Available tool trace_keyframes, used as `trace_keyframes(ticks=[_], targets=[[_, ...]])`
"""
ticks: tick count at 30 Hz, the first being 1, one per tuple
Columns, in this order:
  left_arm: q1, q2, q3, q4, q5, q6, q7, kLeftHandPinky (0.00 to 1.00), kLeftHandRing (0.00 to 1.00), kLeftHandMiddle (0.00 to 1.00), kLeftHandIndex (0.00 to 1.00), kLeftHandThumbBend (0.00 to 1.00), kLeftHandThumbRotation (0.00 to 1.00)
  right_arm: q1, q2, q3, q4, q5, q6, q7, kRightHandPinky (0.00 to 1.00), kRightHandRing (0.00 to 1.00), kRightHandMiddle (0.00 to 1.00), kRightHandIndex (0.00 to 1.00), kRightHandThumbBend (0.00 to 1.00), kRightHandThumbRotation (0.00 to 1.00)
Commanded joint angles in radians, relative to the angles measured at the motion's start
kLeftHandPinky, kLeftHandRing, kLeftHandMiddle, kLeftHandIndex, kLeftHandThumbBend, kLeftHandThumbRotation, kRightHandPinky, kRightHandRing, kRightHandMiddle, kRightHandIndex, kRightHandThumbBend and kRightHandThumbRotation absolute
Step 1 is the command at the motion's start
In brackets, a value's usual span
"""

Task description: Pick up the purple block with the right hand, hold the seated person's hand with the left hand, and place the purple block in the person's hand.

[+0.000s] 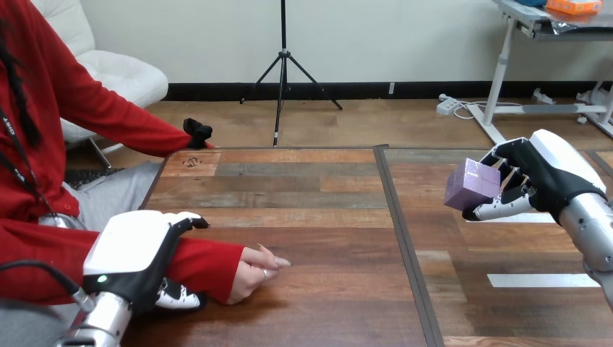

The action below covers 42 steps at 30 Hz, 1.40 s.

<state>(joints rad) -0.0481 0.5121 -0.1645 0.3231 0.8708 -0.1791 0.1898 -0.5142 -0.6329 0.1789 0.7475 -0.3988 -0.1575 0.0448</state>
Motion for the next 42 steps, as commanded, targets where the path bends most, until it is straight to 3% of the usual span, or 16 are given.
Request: trace_keyframes(ticks=[1, 20, 38, 42], targets=[[-0.076, 0.023, -0.018, 0.028, -0.006, 0.013, -0.006, 0.73, 0.75, 0.76, 0.73, 0.86, 0.08, -0.033, 0.002, -0.033, -0.054, 0.014, 0.002, -0.008, 0.31, 0.38, 0.45, 0.51, 0.66, 0.0], [-0.125, 0.009, -0.076, 0.072, -0.002, 0.043, -0.079, 0.55, 0.64, 0.67, 0.63, 0.8, 0.05, -0.033, 0.004, -0.029, -0.058, 0.007, 0.0, -0.015, 0.35, 0.41, 0.48, 0.52, 0.66, 0.0], [-0.158, -0.001, -0.126, 0.126, 0.003, 0.056, -0.082, 0.38, 0.45, 0.48, 0.48, 0.73, 0.05, -0.031, 0.008, -0.029, -0.076, 0.01, 0.012, -0.007, 0.33, 0.39, 0.47, 0.52, 0.65, 0.0], [-0.163, -0.004, -0.137, 0.122, 0.004, 0.08, -0.112, 0.35, 0.41, 0.45, 0.45, 0.7, 0.03, -0.028, 0.008, -0.029, -0.088, 0.011, 0.015, -0.006, 0.33, 0.39, 0.46, 0.52, 0.66, 0.0]])
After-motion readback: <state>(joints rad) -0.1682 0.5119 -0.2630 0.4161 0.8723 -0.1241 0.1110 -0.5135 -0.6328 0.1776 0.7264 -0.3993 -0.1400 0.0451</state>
